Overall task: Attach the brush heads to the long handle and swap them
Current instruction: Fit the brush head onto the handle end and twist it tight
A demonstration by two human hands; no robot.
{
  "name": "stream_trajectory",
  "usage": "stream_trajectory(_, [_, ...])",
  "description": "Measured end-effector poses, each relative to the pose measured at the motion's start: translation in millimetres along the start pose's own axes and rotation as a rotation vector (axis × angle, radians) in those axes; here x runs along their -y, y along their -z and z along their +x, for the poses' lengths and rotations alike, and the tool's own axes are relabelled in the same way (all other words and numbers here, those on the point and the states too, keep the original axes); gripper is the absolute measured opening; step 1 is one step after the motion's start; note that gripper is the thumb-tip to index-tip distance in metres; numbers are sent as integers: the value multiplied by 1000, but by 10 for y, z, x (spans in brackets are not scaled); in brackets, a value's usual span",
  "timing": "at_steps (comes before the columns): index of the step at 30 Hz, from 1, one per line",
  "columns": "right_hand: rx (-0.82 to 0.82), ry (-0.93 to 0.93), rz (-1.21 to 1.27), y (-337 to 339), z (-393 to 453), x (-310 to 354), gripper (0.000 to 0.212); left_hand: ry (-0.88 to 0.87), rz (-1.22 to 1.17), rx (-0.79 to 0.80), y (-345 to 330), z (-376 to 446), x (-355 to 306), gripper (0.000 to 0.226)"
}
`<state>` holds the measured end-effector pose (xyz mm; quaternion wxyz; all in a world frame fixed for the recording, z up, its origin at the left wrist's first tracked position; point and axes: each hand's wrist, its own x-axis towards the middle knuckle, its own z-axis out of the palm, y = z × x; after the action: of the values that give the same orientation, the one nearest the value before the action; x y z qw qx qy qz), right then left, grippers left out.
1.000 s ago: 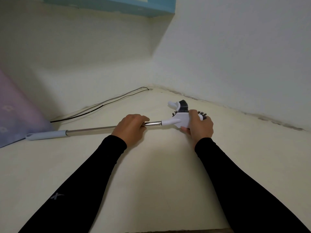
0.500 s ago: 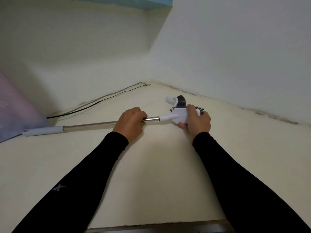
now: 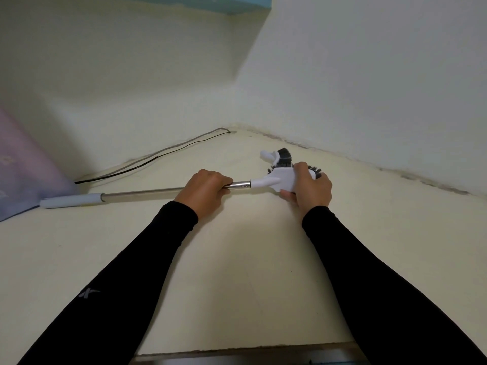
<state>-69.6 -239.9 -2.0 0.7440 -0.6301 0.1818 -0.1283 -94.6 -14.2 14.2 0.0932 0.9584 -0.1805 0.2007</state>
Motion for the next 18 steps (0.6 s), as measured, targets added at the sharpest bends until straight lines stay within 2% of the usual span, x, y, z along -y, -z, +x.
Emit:
stream_trajectory(4, [2, 16, 2, -3, 4, -7, 41, 2, -17, 33, 25, 12, 48, 17])
stream_trajectory(7, [-8, 35, 0, -10, 14, -5, 41, -5, -79, 8, -15, -8, 86, 9])
stream_trajectory(9, [-19, 43, -9, -11, 16, -5, 42, -1, -78, -37, -82, -32, 70, 23])
stream_trajectory(12, [-49, 45, -7, -7, 29, -6, 44, 20, 54, -72, -213, -26, -35, 39])
stream_trajectory(15, [-64, 45, -29, -15, 25, 7, 45, 21, 218, -97, -347, -3, -164, 33])
stream_trajectory(18, [-70, 48, -32, -8, 34, 4, 43, 48, 275, -95, -415, 22, -204, 26])
